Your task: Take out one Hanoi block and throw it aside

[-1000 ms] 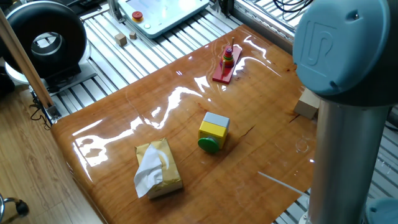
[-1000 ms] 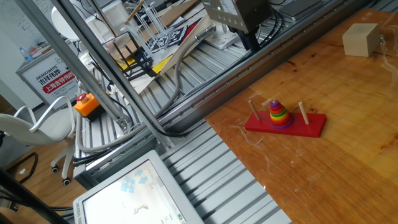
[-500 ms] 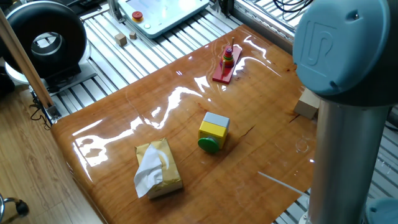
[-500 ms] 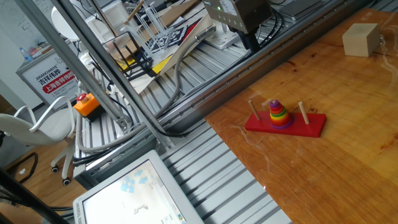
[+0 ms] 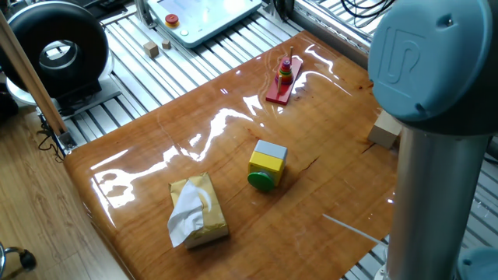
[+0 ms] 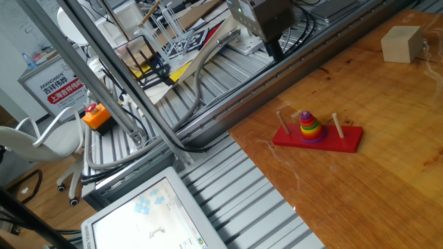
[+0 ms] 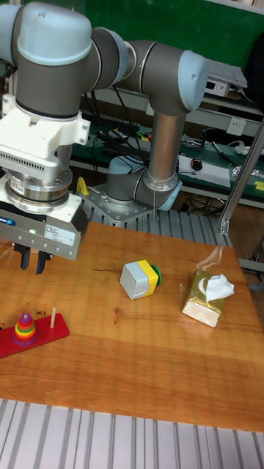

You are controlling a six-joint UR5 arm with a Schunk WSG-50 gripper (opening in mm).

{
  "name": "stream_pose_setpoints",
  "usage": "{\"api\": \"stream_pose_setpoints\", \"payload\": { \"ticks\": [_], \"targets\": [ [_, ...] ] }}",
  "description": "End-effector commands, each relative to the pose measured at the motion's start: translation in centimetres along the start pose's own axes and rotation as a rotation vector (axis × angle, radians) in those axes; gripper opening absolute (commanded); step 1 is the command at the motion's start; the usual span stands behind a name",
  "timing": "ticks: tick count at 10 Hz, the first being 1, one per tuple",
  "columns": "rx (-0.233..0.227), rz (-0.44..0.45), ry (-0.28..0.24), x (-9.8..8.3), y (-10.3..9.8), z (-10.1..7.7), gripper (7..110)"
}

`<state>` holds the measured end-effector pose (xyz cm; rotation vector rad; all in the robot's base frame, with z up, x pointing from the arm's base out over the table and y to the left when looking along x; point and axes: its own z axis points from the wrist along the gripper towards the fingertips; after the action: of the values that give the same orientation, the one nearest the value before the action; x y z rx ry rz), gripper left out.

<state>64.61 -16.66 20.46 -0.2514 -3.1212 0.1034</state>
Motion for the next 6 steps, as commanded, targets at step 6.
{"api": "stream_pose_setpoints", "payload": {
  "ticks": [6],
  "targets": [
    [-0.029, -0.076, 0.019, -1.2, -1.9, -0.1, 22]
  ]
}}
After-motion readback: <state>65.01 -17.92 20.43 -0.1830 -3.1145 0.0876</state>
